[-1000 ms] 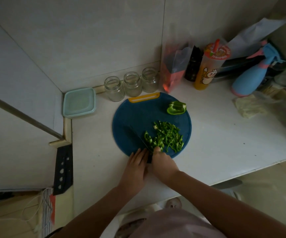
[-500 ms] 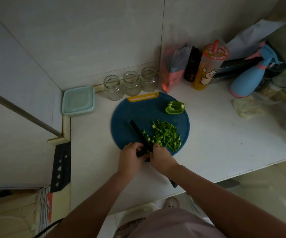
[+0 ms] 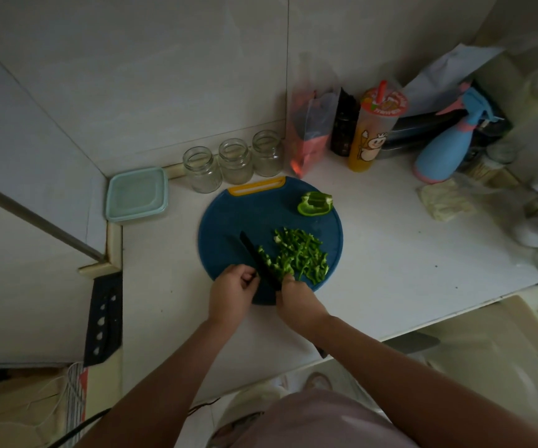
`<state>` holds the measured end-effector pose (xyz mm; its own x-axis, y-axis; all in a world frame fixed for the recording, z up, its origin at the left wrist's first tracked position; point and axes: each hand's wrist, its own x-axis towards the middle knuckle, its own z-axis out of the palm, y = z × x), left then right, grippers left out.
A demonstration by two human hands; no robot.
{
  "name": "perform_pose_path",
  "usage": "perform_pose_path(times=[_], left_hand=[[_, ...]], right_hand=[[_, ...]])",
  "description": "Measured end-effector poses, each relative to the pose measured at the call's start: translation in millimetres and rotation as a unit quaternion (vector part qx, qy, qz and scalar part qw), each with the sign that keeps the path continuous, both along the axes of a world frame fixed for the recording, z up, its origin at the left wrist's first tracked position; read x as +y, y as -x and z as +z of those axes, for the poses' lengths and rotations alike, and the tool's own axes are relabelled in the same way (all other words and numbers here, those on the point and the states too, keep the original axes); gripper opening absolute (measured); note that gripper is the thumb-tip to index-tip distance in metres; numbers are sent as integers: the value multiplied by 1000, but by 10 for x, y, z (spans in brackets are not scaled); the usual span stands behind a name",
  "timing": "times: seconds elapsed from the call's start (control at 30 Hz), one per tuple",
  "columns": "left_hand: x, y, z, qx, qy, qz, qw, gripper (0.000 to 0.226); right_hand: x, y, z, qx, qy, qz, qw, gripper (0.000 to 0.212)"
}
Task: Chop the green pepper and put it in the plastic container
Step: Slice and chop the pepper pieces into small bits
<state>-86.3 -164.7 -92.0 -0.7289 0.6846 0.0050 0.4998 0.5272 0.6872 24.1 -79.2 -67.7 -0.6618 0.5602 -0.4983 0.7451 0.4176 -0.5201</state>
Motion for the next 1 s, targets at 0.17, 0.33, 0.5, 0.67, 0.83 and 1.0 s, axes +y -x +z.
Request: perform_pose_path(times=[0.17,0.33,0.5,0.67,0.83,1.0], left_hand=[[8,-10,3,-16,19,9,1000,14],[77,-99,57,-39,36,36,998,15],[247,-163,142,-55,60,6,997,17],[439,118,364,-90,150,37,984,30],[843,384,684,-44,176,-4,983,40],[1359,445,774,-32,153,-86,984,26]], right_hand=[[69,-81,111,9,21,7,1000,30],[219,-160,300,43,40,14,998,24],[491,-133,611,142,38,-83,986,15],[884,-239,723,129,37,-143,981,12],[1097,-435,645,135,64,-232,961,8],[1130,-590,489,138,80,-315,936,11]])
